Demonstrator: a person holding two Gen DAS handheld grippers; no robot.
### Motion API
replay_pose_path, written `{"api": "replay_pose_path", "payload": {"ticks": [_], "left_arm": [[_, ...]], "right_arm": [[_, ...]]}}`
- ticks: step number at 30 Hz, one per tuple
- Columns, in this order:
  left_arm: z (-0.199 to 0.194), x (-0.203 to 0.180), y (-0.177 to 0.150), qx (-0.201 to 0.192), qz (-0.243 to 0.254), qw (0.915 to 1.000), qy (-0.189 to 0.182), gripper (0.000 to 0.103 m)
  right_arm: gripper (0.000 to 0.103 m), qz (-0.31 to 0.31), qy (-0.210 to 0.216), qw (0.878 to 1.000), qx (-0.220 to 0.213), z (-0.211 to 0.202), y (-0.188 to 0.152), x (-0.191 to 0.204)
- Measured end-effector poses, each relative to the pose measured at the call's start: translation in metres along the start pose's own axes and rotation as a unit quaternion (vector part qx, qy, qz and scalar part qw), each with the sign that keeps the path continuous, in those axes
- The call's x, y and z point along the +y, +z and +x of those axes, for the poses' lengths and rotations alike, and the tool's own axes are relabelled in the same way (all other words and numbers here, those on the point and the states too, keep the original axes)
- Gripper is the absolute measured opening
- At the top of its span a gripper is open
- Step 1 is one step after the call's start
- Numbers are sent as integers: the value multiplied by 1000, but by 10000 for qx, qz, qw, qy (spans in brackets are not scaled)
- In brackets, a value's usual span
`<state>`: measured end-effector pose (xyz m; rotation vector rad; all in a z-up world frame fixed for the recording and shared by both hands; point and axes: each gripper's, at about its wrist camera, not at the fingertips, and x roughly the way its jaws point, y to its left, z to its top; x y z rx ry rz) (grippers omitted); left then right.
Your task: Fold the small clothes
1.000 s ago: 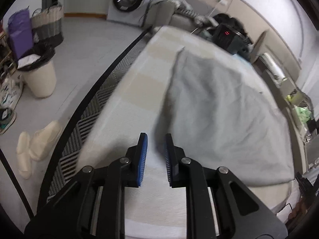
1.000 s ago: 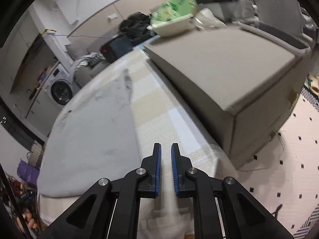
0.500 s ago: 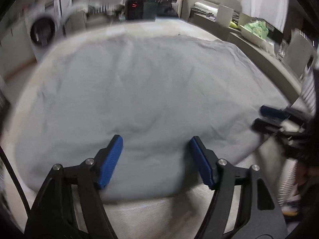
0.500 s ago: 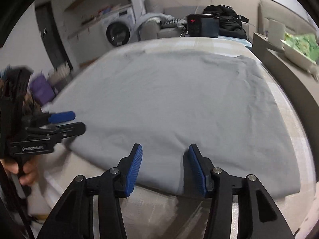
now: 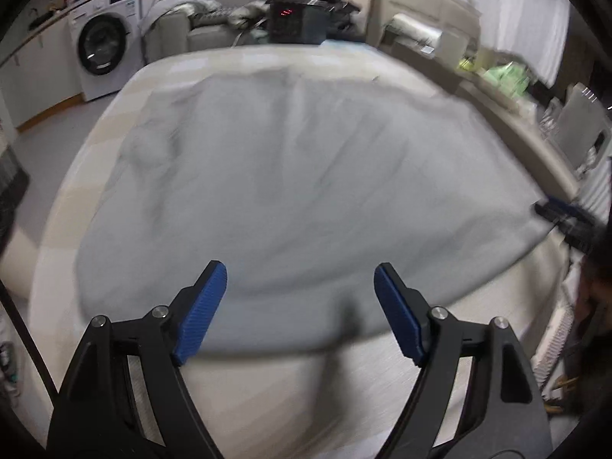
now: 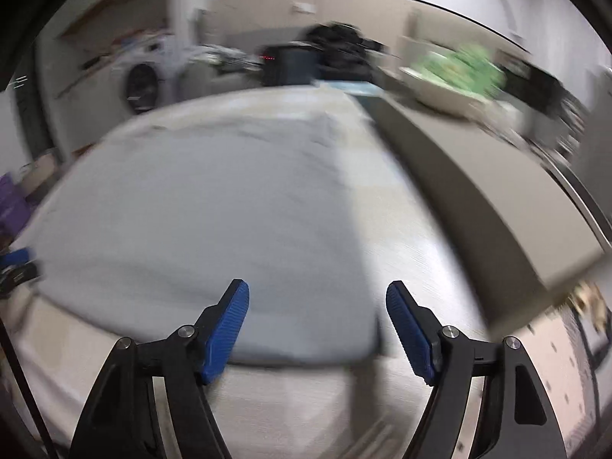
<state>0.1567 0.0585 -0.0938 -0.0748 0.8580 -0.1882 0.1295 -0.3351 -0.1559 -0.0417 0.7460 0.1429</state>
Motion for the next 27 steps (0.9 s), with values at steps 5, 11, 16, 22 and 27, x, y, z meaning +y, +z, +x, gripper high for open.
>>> {"api": "replay_pose_path", "payload": {"ticks": [5,11,16,22,27], "left_arm": [[30,-38,28,138,441,9989,49,77],[57,-57,29,345,768,9963,177,81],[48,-38,20,388,698,9968,34,91],[27,4,-3,374,475,9972,428,92],[4,23,-16,276,444,9978,415,90]], "right_arm": [[77,-823,669,9943,-61,23,27,69],[77,-1006,679,9913,500,63,28,88],[80,-701,651,9941,517,54,20,49],[81,56,-399,9979,505,38,7,-29],[81,833,-549,9938,496,23,-3,-66]]}}
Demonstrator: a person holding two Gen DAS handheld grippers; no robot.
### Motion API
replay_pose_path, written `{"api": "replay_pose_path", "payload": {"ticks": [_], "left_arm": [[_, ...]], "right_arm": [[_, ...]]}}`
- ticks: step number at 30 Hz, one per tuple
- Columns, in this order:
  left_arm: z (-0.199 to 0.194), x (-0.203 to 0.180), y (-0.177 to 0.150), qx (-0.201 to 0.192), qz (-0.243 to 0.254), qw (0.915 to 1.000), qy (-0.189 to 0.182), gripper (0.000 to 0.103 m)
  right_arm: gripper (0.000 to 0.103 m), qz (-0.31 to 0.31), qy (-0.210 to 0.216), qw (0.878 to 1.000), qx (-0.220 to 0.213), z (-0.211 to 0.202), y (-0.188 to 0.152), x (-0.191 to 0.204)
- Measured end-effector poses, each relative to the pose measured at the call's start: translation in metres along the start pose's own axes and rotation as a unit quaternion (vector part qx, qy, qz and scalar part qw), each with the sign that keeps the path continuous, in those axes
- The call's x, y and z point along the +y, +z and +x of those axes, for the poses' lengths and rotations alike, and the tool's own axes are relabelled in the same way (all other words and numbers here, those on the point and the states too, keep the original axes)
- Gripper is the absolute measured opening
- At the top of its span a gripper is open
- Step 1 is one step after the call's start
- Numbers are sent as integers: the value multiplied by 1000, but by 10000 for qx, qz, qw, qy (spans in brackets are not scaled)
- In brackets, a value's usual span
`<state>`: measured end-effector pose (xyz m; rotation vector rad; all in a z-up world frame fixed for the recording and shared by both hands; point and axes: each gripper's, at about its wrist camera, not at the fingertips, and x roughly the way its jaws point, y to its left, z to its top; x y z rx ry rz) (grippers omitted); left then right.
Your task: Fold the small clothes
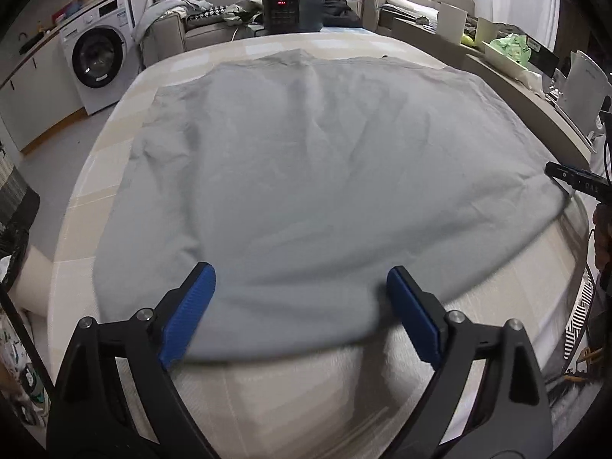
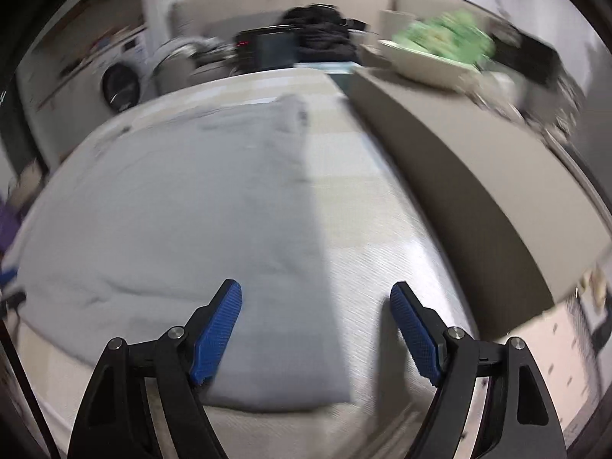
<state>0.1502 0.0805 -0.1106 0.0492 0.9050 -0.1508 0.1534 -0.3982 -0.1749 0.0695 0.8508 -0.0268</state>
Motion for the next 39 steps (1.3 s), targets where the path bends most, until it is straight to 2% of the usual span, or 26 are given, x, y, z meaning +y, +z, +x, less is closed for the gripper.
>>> {"api": "replay_pose_path", "payload": {"ticks": [3,5,9,12,15,17,21,23,26,29,32,34,36,38,39], "left_arm": [[-9,-3,7,-34,-156,9997,-176,89],[-15,-11,21,-237,-166,9988,-401,89],[-4,-41,59,-451,141,9980,-423,89],[22,-62,77,-250,383,9984,-342,89],[62,-73,83,180,567,9981,-160,91],[69,-68,80,108,382,9986,-342,91],[66,-57,76,126,367,9987,-334,92],[62,-43,68,127,247,9993,-241,92],[49,-17,51,113,-86,9999,47,92],[35,-4,35,63,-166,9998,65,92],[23,-4,23,22,-124,9997,189,92],[16,-8,20,33,-140,9995,282,92],[12,-14,21,43,-267,9996,45,92],[13,-24,23,67,-310,9986,-421,92],[15,-30,24,83,-263,9984,-490,92]], "right_arm": [[81,-269,203,9993,-130,-12,2,19],[81,-540,453,9973,-219,-18,2,42],[81,-1205,951,9878,-270,-8,20,103],[81,-1596,1064,9813,-183,3,24,138],[81,-1822,1017,9780,36,17,28,159],[81,-1858,967,9776,186,25,28,161],[81,-1710,1098,9787,289,26,27,141],[81,-1616,966,9817,275,25,26,125],[82,-1371,489,9892,169,23,24,94],[82,-884,280,9956,130,21,21,57],[82,-496,257,9984,104,16,14,37],[82,-476,350,9982,75,8,8,39],[82,-678,487,9965,12,2,5,54],[82,-958,556,9938,-118,-4,1,74],[82,-1096,639,9918,-128,-5,0,85]]}}
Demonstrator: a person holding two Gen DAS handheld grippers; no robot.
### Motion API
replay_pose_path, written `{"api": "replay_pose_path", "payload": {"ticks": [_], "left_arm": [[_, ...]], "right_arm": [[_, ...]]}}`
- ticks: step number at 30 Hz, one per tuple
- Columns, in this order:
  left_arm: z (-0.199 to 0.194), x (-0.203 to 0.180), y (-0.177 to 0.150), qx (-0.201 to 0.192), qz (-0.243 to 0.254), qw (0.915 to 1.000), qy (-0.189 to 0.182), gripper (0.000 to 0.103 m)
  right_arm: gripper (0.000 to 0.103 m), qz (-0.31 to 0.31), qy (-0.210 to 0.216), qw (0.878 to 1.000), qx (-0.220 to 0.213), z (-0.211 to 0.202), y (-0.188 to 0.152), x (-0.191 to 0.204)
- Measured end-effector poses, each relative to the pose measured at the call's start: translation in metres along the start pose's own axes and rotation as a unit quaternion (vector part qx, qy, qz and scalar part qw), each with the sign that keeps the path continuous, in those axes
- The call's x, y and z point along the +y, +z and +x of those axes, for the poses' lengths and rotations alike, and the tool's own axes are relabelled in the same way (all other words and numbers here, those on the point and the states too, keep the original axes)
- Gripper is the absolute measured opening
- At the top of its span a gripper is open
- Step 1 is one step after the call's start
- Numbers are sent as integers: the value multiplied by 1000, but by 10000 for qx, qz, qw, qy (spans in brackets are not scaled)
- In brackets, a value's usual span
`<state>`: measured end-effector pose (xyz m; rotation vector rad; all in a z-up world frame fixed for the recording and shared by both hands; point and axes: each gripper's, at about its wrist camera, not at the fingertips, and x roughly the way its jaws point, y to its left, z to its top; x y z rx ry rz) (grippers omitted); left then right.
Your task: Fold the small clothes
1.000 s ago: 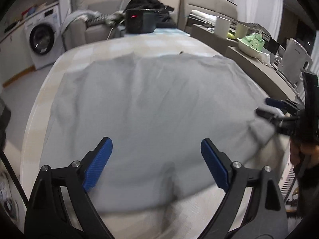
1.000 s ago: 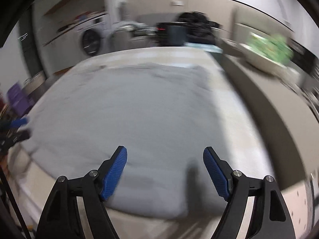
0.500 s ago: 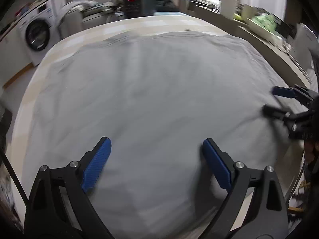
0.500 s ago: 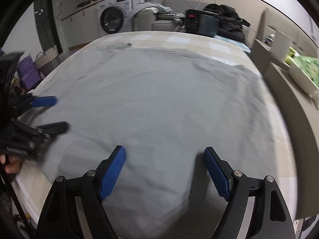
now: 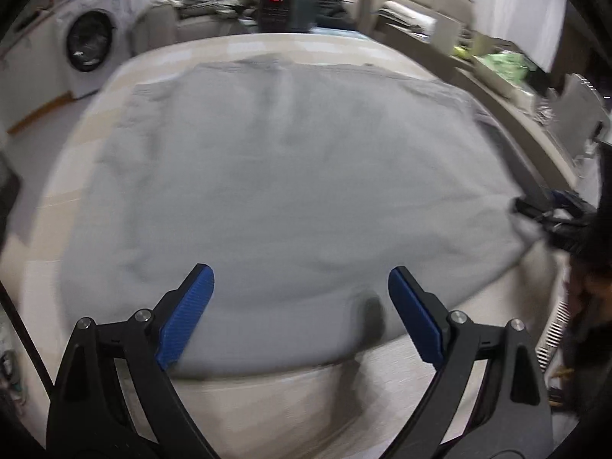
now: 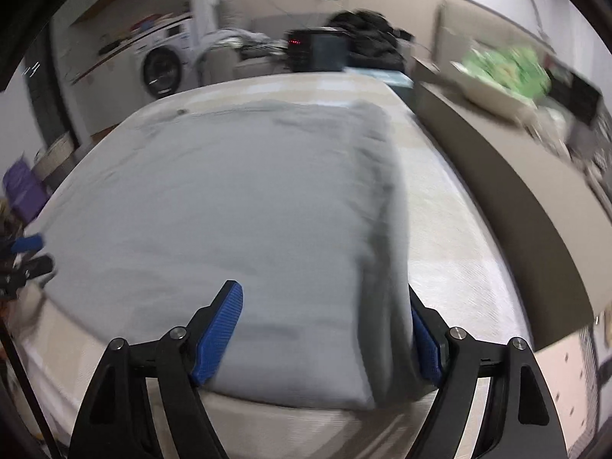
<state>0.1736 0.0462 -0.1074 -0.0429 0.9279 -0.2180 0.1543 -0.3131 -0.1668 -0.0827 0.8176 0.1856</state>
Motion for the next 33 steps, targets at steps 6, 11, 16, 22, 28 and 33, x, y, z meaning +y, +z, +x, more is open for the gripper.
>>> {"api": "replay_pose_path", "payload": {"ticks": [6,11,16,22,28,33], "left_arm": [[19,-35,2,41,634,9975,309,93],[13,-16,-1,30,490,9981,377,94],[1,27,-10,-26,99,9983,565,92],[-17,34,-5,-148,-190,9989,399,91],[-3,0,34,-280,132,9995,43,91],[41,-35,67,52,786,9968,136,91]], "right_arm": [[82,-800,-75,9968,24,6,1,43],[83,-308,-26,9995,97,8,-8,5],[83,61,-296,9995,54,1,-18,-31],[84,612,-303,9977,-21,-14,-11,-51],[84,5,263,9995,-186,-11,20,-1],[84,-598,516,9969,44,18,39,44]]}}
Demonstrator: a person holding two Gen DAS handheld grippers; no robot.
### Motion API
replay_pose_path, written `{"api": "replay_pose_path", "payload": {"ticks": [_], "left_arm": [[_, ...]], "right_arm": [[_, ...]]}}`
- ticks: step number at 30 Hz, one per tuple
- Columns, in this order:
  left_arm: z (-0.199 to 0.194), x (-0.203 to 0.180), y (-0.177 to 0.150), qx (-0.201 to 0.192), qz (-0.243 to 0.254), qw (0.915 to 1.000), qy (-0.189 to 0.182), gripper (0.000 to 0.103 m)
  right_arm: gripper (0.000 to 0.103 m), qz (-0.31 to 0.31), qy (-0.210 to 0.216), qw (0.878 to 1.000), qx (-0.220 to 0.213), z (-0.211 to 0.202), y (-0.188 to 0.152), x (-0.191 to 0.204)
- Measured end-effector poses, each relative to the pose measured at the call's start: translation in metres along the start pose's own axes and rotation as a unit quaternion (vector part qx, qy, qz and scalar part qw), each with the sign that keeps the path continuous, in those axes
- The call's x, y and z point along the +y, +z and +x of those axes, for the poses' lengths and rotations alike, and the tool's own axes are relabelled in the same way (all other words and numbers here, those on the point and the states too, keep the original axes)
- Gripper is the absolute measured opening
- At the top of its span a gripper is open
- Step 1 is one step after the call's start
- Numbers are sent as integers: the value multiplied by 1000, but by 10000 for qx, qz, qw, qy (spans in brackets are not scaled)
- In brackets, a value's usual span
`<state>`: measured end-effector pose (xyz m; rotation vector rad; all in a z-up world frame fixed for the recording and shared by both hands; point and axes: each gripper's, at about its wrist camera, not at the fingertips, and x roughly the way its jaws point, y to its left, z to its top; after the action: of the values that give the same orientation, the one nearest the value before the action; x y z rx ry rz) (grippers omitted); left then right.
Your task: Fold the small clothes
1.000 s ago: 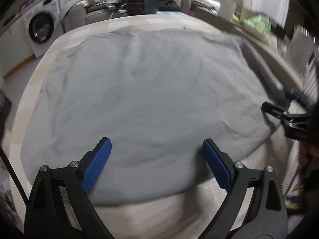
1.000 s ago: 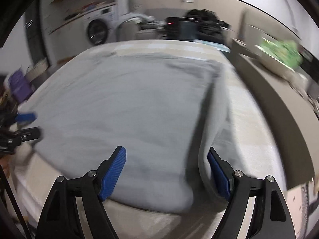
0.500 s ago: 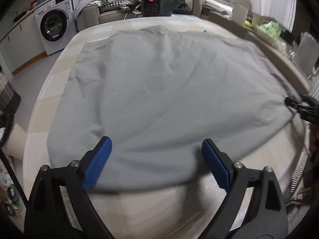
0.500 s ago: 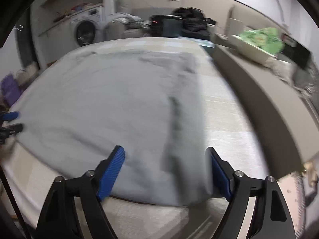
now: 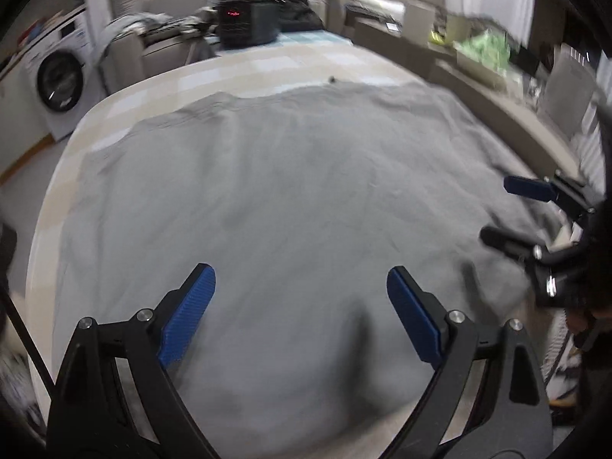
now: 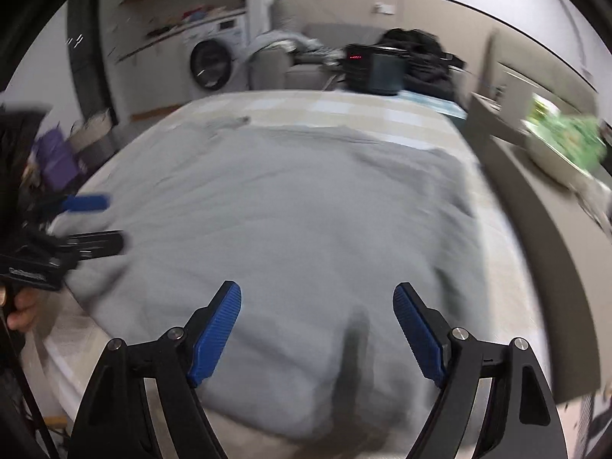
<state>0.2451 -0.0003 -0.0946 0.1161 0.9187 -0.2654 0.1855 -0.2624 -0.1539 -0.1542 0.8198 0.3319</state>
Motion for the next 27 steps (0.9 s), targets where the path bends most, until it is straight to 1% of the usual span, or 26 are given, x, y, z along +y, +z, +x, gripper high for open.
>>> {"api": "replay_pose_path", "payload": {"ticks": [1,2,3,4,6,7,9,10,13,14,16,17,20,21,22,25,26,27], "left_arm": [[15,-3,4,169,78,9998,114,91],[26,-4,6,292,84,9994,147,93],[31,-3,7,225,-23,9997,16,95],[32,-2,8,210,-31,9998,48,95],[30,1,5,268,-20,9996,11,95],[27,8,1,245,-65,9997,43,95],[21,27,-9,233,-247,9994,104,95],[17,40,-15,261,-385,9985,301,95],[3,70,-31,251,-734,9953,585,93],[-2,76,-33,237,-810,9943,658,93],[-9,86,-33,231,-941,9922,787,93],[-13,89,-31,167,-981,9922,754,93],[-15,96,-14,-63,-1134,9923,487,93],[-9,95,-6,-70,-1126,9929,373,93],[-1,93,2,-16,-1131,9930,350,93],[32,88,16,347,-986,9934,477,93],[38,86,17,389,-894,9935,579,94],[36,83,17,298,-754,9945,656,94]], "right_arm": [[84,-57,80,9998,160,11,1,4],[84,-68,72,9995,294,18,0,5],[84,-104,24,9990,444,26,0,6],[85,-151,91,9991,380,23,-3,6],[85,-55,50,9988,480,18,-6,-12],[85,47,-103,9988,473,15,-8,-25],[86,193,-634,9969,418,8,-15,-49],[86,317,-840,9951,422,3,-21,-64],[86,897,-1297,9864,461,-10,-34,-107],[86,1028,-1332,9846,480,-13,-36,-114],[85,1253,-1259,9833,402,-19,-33,-120],[85,1273,-1194,9842,295,-22,-28,-118],[85,984,-850,9915,54,-20,-6,-88],[85,836,-695,9941,-11,-16,5,-74],[85,711,-541,9960,-37,-8,18,-63],[85,363,-261,9990,83,13,38,-29],[85,274,-200,9993,157,21,42,-22],[85,199,-157,9993,260,28,43,-15]]}}
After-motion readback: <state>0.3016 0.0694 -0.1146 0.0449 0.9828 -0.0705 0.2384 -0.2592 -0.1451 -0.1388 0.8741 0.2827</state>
